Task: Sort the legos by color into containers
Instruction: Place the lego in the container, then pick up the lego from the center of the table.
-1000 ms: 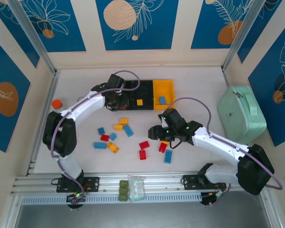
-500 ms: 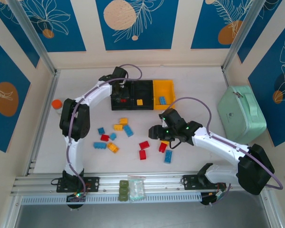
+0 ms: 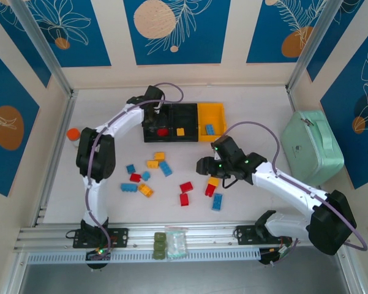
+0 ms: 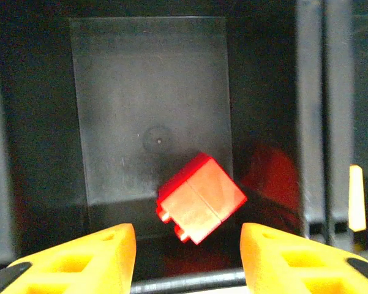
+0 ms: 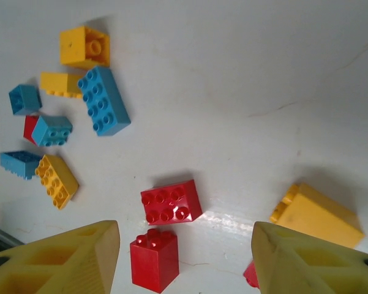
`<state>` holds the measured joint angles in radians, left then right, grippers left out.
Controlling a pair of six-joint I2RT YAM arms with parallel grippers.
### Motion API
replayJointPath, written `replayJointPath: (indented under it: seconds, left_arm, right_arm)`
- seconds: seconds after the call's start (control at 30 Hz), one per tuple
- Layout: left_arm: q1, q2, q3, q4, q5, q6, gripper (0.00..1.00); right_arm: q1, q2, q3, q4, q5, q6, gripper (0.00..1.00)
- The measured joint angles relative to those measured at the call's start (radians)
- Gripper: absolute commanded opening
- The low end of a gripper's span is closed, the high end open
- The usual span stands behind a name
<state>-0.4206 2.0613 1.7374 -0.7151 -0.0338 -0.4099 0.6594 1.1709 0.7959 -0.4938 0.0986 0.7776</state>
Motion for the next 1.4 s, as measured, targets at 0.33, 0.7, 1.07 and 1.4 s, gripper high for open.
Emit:
replayJointPath:
  seconds: [0.33,0.7,1.07,1.4]
  left_arm:
    - [-0.001,-0.360,-0.305,0.093,0.119,-0.004,0.53]
    - [-0.046,-0.584,-0.701,0.220,0.277,-0.035,0.55]
    - [-0.098,-0.738,-0.930,0.323,0.336,-0.126,0.55]
    - [-0.110,-0.746,-0.976,0.345,0.337,-0.167,0.56]
  right_arm:
    - [-0.109,0.000,0.036,-0.135,0.037,0.009,0.65]
    - [-0.101,0.132,0.084,-0.236,0.085,0.092,0.73]
    - [-0.045,0.354,0.113,-0.233,0.097,0.169,0.69]
    - [-0.033,0.436,0.145,-0.218,0.102,0.187,0.38]
